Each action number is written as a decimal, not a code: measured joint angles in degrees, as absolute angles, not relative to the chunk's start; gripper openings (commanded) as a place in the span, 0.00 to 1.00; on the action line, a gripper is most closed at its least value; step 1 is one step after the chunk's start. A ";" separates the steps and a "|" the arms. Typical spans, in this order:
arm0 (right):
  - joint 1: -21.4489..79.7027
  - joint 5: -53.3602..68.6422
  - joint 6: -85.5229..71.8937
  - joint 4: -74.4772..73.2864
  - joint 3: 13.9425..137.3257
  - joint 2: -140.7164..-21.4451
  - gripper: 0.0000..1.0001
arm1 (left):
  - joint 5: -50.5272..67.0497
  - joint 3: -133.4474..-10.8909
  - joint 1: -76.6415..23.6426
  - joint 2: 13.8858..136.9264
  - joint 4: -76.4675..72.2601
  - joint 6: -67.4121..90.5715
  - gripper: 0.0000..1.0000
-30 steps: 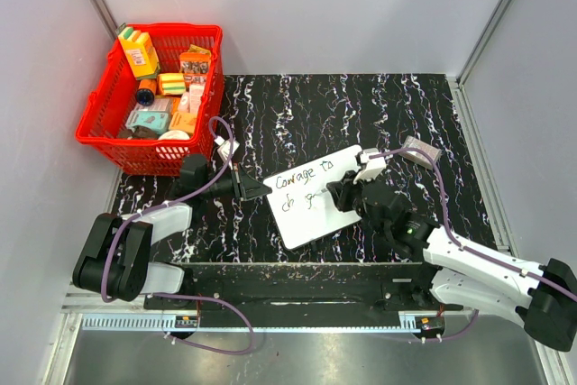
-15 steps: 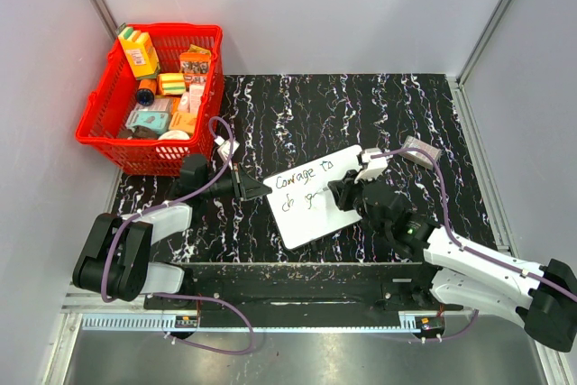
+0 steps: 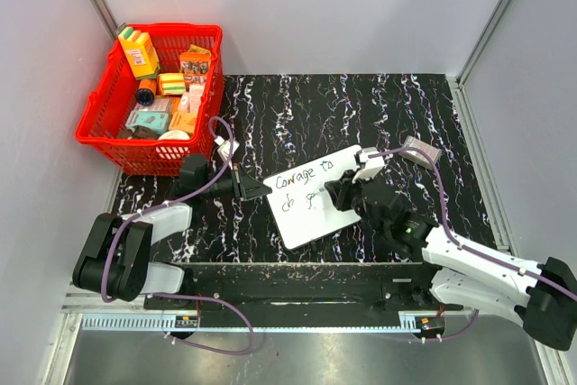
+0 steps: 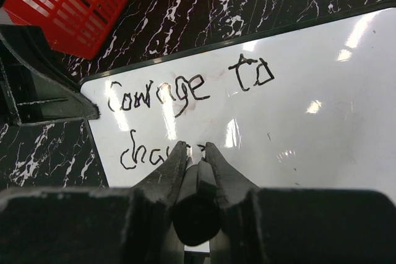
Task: Write a sentence on the whiteboard
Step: Write on the whiteboard at the whiteboard stand.
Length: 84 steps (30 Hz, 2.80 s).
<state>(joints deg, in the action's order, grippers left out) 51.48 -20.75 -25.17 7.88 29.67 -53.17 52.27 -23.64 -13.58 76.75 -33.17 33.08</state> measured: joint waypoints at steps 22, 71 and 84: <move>51.37 -18.96 -25.45 4.36 29.52 -51.81 0.00 | 52.27 -23.64 -13.58 76.75 -33.19 33.08 0.00; 50.87 -24.73 -22.28 3.18 30.52 -50.83 0.00 | 52.29 -23.64 -13.58 76.77 -33.21 33.08 0.00; 50.83 -24.64 -22.33 3.79 30.52 -51.51 0.00 | 52.27 -23.64 -13.58 76.77 -33.19 33.08 0.00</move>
